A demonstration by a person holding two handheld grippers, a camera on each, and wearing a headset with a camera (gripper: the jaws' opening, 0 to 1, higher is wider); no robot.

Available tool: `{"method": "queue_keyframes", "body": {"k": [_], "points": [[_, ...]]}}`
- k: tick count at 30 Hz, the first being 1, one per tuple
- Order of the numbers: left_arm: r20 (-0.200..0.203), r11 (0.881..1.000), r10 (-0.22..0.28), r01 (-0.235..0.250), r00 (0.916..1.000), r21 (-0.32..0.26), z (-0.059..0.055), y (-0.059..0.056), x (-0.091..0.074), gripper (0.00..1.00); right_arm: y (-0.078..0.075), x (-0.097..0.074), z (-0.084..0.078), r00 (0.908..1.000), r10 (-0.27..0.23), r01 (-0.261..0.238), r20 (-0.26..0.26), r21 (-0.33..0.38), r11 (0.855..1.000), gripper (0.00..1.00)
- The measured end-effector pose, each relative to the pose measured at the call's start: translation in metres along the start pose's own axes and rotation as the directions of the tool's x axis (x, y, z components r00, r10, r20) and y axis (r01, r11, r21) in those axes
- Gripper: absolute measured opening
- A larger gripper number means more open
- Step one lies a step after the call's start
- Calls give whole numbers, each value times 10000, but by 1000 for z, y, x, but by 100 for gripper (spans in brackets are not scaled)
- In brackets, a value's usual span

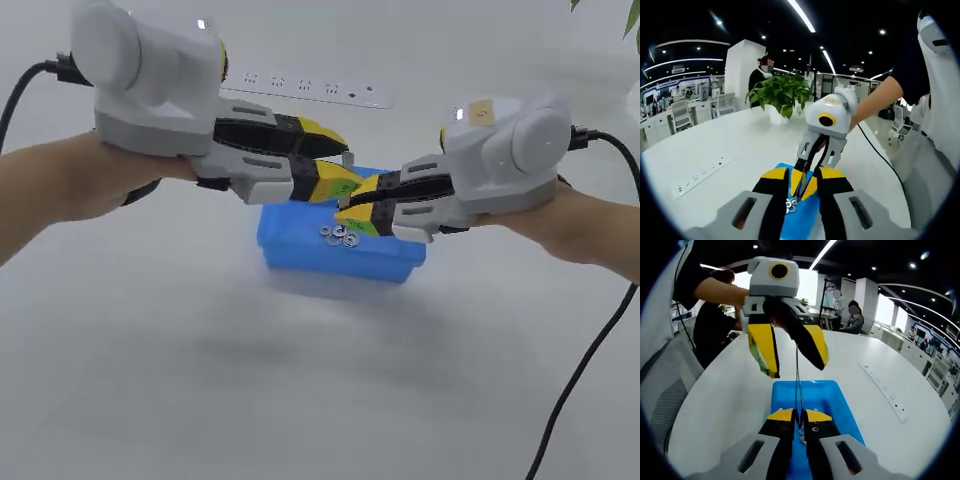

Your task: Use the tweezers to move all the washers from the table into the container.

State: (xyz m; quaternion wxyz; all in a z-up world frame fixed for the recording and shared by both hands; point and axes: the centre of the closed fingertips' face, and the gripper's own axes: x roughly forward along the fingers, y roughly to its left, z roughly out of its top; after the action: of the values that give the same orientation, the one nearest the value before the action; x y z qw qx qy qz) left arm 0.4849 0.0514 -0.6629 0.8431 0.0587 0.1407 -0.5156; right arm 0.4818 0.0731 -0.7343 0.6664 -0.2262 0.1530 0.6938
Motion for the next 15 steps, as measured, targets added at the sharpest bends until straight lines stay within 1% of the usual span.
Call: {"method": "queue_keyframes", "body": {"k": [1,5,6,7,8,9,11,12,13,14,15], "points": [[-63,10000,-46,47,10000,43,0,0,0,24,0,0,0,10000,8,-8,0,4,10000,8],[72,9989,-326,324,9994,344,4,-5,2,16,1,0,-1,10000,68,-68,-49,-40,10000,8],[0,9980,-406,405,9992,477,6,-10,4,14,1,0,-1,9999,76,-76,-68,-68,9999,8],[-137,9971,-425,433,9990,618,5,-10,4,10,2,0,-1,9999,86,-87,-88,-94,9999,8],[-321,9959,-469,493,9984,756,4,-13,5,8,2,-1,0,9999,93,-94,-101,-92,9999,8],[-287,9962,-435,455,9986,741,5,-12,5,7,3,-2,0,9999,67,-69,-136,-156,9999,8],[-279,9956,-524,544,9982,763,8,-17,5,7,3,-4,2,9999,70,-72,-106,-166,9998,8],[-311,9939,-565,592,9979,931,11,-22,5,7,4,-5,3,9999,58,-61,-118,-249,9997,8],[-336,9914,-533,569,9980,1176,12,-23,5,7,4,-6,4,9999,53,-58,-138,-310,9995,8],[-372,9895,-555,600,9978,1315,12,-21,3,6,5,-7,5,9999,45,-50,-149,-343,9994,8],[-406,9877,-547,601,9977,1442,13,-22,2,6,5,-8,5,9999,37,-43,-160,-385,9993,8]]}}
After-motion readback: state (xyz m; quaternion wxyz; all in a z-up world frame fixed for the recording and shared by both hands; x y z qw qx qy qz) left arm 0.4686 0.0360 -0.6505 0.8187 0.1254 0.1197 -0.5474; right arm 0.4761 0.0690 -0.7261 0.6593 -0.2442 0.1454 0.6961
